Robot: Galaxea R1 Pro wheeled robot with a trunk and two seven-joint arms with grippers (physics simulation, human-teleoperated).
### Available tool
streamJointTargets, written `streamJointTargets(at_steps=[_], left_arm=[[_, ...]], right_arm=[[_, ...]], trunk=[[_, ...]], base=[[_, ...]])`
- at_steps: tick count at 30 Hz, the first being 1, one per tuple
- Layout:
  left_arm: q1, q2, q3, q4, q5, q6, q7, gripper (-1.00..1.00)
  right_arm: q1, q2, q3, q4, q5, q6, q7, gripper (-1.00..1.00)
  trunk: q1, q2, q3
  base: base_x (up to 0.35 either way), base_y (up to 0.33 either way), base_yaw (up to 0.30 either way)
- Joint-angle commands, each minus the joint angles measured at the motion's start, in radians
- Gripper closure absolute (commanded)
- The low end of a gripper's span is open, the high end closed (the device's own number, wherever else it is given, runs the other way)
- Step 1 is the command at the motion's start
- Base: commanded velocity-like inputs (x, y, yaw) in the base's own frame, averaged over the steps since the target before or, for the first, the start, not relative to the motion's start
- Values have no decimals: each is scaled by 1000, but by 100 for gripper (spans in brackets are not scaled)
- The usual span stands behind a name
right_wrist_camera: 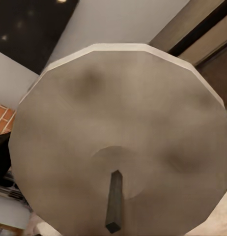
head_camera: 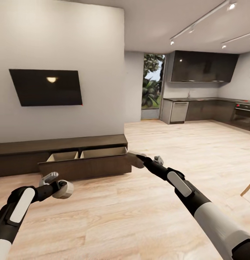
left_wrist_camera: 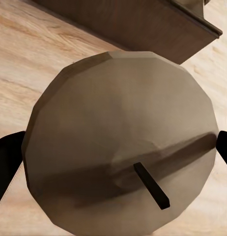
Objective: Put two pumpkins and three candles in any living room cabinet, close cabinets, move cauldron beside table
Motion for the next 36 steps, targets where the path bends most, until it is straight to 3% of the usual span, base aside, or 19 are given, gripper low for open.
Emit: streamJointTargets(at_steps=[1, 12, 18, 25, 28, 31, 32, 34, 36], left_arm=[[-1, 0, 0, -1, 12, 4, 9, 100], [-1, -1, 0, -1, 12, 4, 9, 100], [-1, 0, 2, -2, 14, 4, 8, 100], [-1, 4, -2, -3, 13, 6, 8, 100], [-1, 12, 1, -10, 12, 13, 7, 100], [-1, 24, 2, -15, 11, 22, 8, 100], [-1, 27, 1, -15, 11, 31, 8, 100], [-1, 32, 1, -16, 11, 58, 8, 100], [-1, 36, 1, -18, 11, 74, 8, 100]], right_arm=[[-1, -1, 3, -1, -8, 1, 0, 100], [-1, -1, 3, 0, -8, 0, -1, 100], [-1, -1, 3, 1, -8, -5, -22, 100], [-1, -4, 10, -13, -3, -99, -96, 100], [-1, -4, 42, -15, 27, -122, -107, 100], [-1, -2, 59, -13, 83, -125, -120, 100], [-1, -2, 60, -12, 93, -124, -134, 100], [-1, 1, 63, -12, 127, -123, -238, 100], [-1, 11, 63, -18, 155, -126, -390, 100]], trunk=[[-4, 7, 1], [-46, 84, 26], [-46, 84, 21], [-46, 84, 17], [-46, 84, 17], [-46, 84, 17], [-46, 84, 17], [-46, 84, 17], [-46, 84, 17]], base=[[0, 0, 239], [0, 0, 239], [0, 0, 239], [211, -3, 114], [318, -65, 7], [324, -94, 2], [325, -100, 0], [325, -101, 0], [325, -102, 0]])
